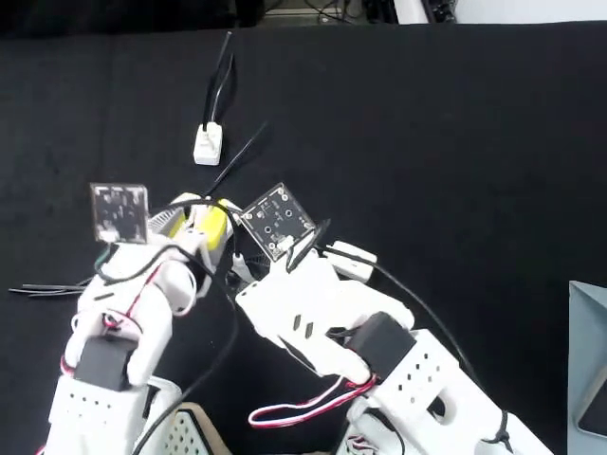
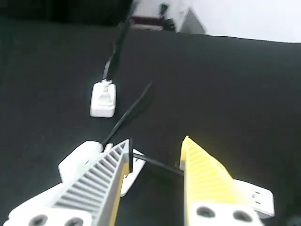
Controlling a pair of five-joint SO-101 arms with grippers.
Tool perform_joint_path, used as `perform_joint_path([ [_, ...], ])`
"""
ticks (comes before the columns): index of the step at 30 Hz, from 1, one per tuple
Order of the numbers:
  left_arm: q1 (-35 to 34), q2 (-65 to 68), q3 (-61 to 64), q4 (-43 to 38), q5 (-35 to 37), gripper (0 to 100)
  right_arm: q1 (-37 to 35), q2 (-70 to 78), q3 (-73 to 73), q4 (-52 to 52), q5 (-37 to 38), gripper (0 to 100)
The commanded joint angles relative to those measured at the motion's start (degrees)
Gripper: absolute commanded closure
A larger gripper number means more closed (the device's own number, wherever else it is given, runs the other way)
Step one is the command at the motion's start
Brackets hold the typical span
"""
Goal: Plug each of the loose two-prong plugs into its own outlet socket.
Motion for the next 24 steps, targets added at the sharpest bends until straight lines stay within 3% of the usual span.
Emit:
perform_joint_path([
  [1, 5.67, -9.58, 2.15, 1.14, -3.43, 82, -0.79, -0.84, -0.13, -0.79, -0.62, 98.7],
  [6, 11.21, -21.71, 5.49, 6.33, -7.74, 82, -0.79, -0.84, -0.13, -0.79, -0.62, 98.7],
  [13, 12.35, -19.78, 5.23, 7.03, -8.44, 82, -0.79, -0.84, 0.66, -0.79, -0.62, 98.7],
  [19, 1.98, -20.84, 5.41, 5.01, -7.47, 82, 1.41, -1.19, 0.92, 1.32, -0.62, 98.7],
  [24, -10.07, -20.75, 5.49, 3.60, -3.16, 82, 10.46, -0.84, -1.80, 5.63, -0.62, 98.7],
])
